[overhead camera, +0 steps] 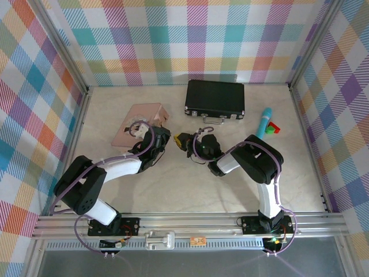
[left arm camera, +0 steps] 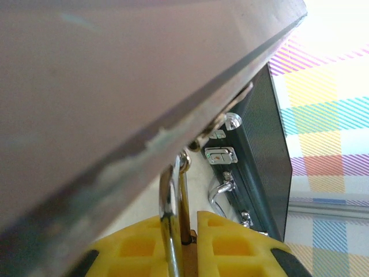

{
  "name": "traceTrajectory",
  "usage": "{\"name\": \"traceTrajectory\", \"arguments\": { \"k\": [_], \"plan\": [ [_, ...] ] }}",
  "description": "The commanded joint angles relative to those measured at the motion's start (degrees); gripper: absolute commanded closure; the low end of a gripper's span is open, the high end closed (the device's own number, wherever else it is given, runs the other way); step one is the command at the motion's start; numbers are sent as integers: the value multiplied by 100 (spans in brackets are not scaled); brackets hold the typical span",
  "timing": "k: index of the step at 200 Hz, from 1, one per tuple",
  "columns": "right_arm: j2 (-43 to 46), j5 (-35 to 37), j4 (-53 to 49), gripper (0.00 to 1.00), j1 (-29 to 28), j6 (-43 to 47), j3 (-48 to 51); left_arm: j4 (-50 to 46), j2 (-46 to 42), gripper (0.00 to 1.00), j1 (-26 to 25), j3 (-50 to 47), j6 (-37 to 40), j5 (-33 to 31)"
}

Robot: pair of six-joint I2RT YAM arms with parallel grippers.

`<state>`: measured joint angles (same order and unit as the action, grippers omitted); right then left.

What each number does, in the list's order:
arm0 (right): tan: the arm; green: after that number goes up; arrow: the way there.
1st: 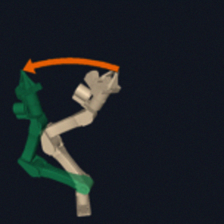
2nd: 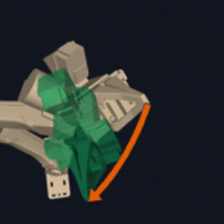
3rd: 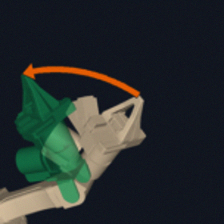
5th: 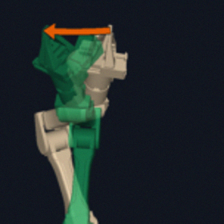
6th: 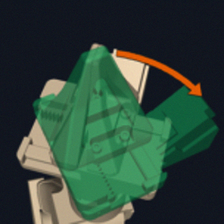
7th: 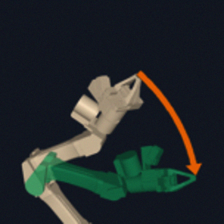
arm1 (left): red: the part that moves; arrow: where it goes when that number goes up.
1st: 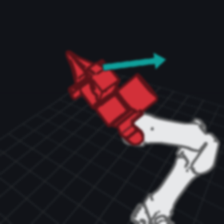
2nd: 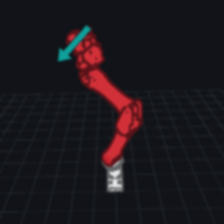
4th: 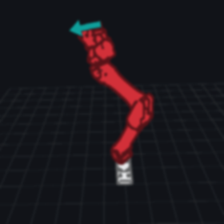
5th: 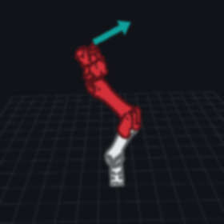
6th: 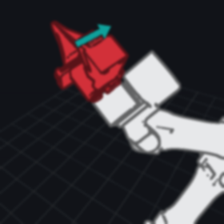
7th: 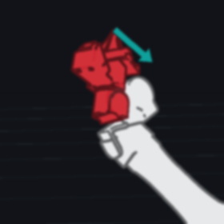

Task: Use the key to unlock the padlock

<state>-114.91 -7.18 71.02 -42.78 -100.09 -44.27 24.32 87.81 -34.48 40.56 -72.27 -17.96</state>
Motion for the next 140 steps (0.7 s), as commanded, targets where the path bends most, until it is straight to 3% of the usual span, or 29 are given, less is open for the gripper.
{"name": "traceTrajectory", "arguments": {
  "k": [1, 77, 140],
  "plan": [
    [-37, -448, 365, 100, -203, -5, -368, 616, 68, 100, -269, 287, -116, 551],
    [-293, -1134, 370, 100, 189, 224, -631, 944, -1, 100, -267, 216, 189, 1172],
    [224, -2011, -258, 100, 663, 1106, -400, 195, -721, 100, 201, -128, 718, 1778]
  ]
}}
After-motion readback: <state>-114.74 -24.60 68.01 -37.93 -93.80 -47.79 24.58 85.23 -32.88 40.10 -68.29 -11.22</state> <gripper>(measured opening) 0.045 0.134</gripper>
